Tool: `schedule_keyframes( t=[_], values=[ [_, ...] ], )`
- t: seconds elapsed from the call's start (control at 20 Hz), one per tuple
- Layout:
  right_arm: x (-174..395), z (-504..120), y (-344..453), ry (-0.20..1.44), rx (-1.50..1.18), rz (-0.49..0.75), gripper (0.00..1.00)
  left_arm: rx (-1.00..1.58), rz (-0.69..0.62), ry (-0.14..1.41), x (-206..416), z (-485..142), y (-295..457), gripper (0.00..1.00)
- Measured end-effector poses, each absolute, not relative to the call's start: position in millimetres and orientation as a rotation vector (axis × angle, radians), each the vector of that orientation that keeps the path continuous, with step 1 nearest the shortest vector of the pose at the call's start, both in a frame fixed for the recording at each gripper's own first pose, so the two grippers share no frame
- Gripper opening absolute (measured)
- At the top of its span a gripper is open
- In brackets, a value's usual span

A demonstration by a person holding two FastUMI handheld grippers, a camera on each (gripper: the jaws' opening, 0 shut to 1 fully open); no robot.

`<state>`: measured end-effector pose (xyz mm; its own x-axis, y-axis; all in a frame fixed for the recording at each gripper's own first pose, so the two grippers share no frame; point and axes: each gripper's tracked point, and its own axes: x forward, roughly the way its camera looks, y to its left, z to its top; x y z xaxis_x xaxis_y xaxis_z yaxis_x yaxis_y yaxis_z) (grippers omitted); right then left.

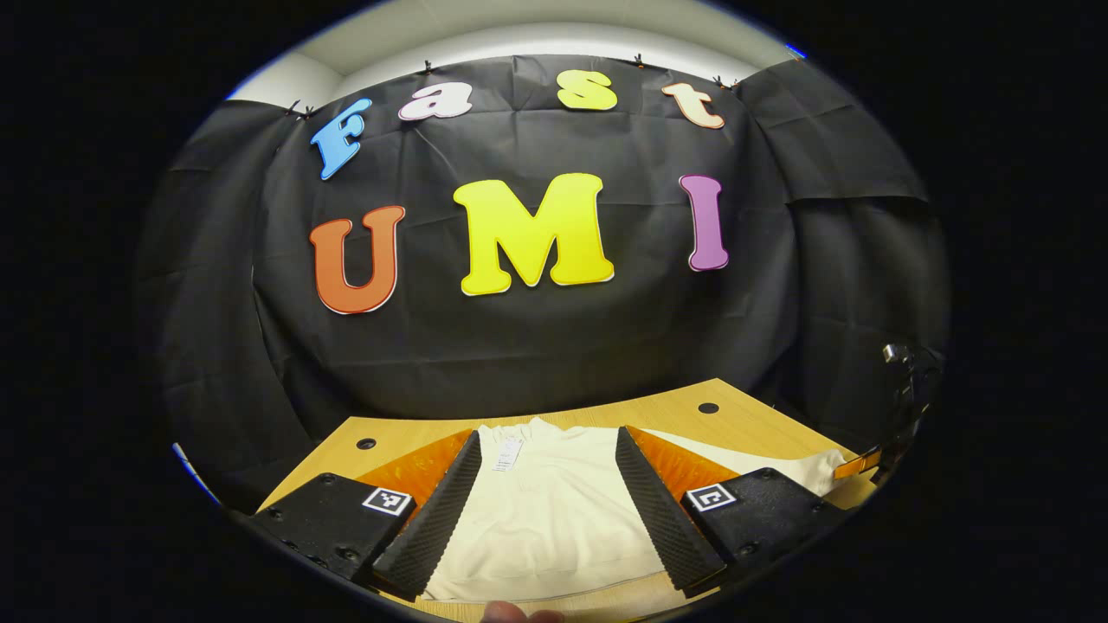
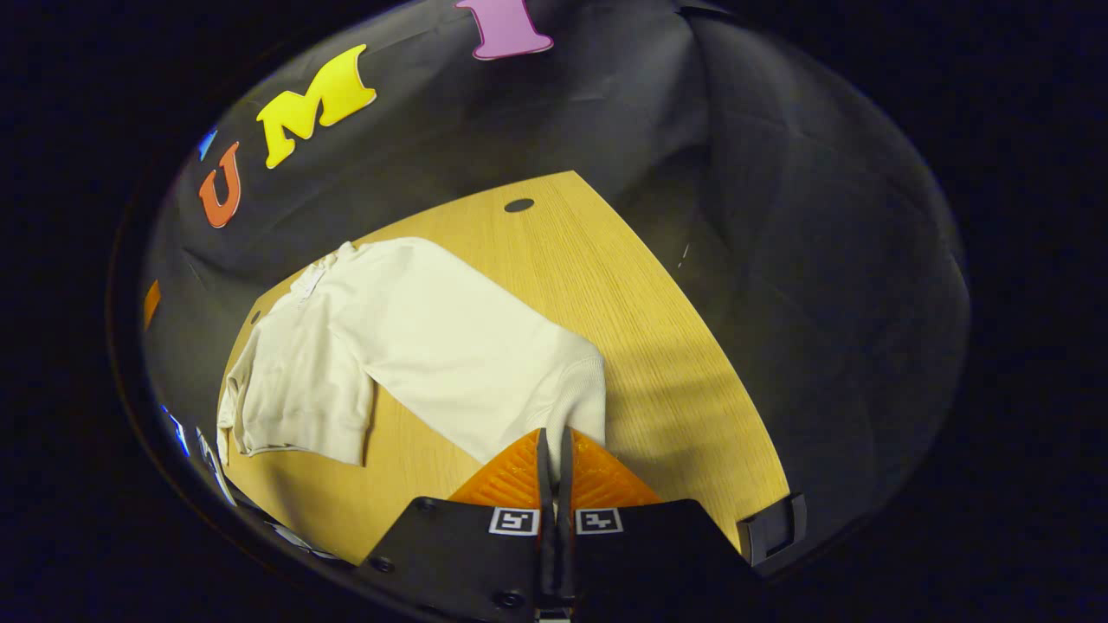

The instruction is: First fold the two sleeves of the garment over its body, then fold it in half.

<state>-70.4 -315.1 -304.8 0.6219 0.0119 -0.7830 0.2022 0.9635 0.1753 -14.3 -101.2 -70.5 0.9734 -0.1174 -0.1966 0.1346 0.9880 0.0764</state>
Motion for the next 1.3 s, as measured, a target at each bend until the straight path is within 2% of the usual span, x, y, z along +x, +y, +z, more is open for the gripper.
schedule_keyframes(
  t=[0.3, 0.8, 1.1, 1.3],
  values=[
    [-22, -223, -286, 0.769, 0.215, -0.035, 0.01, 0.055, -0.072, 0.176, -16, -67, -73, 0.99],
    [73, -112, -194, 0.658, 0.128, 0.156, 0.01, -0.015, 0.094, 0.175, -23, -72, 15, 0.99],
    [134, -72, -108, 0.616, 0.105, 0.265, 0.01, -0.049, 0.191, 0.175, -32, -74, 69, 0.99],
    [169, -70, -43, 0.598, 0.061, 0.335, 0.01, -0.055, 0.241, 0.172, -42, -73, 99, 0.99]
  ],
)
